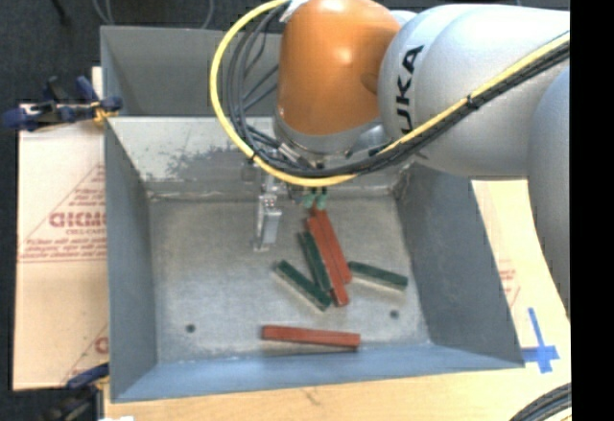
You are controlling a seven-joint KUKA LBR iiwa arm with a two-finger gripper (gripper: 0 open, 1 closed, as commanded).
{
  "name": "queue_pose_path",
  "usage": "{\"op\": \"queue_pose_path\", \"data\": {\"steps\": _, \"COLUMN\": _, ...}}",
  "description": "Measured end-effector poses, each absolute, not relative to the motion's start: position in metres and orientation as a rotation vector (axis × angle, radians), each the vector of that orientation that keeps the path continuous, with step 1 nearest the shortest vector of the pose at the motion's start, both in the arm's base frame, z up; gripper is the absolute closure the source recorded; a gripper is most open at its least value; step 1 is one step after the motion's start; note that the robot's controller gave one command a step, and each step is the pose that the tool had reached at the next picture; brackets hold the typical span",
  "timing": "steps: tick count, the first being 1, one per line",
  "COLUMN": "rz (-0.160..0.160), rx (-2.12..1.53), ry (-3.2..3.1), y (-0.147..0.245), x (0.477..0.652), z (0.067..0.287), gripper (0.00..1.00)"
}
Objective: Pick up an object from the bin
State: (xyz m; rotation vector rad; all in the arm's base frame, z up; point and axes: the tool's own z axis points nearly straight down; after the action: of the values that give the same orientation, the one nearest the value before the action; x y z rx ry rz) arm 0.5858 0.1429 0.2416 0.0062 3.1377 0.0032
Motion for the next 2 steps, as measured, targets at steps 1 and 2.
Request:
{"op": "queue_pose_path", "data": {"steps": 1, "rz": -0.006, "rx": -0.037, "ry": 3.149, "y": 0.078, "x": 0.542, "z": 0.138, "gripper": 0.0}}
{"op": "queue_pose_path", "data": {"steps": 2, "rz": -0.001, "rx": -0.735, "ry": 3.056, "y": 0.048, "x": 0.551, "z": 0.069, "gripper": 0.0}}
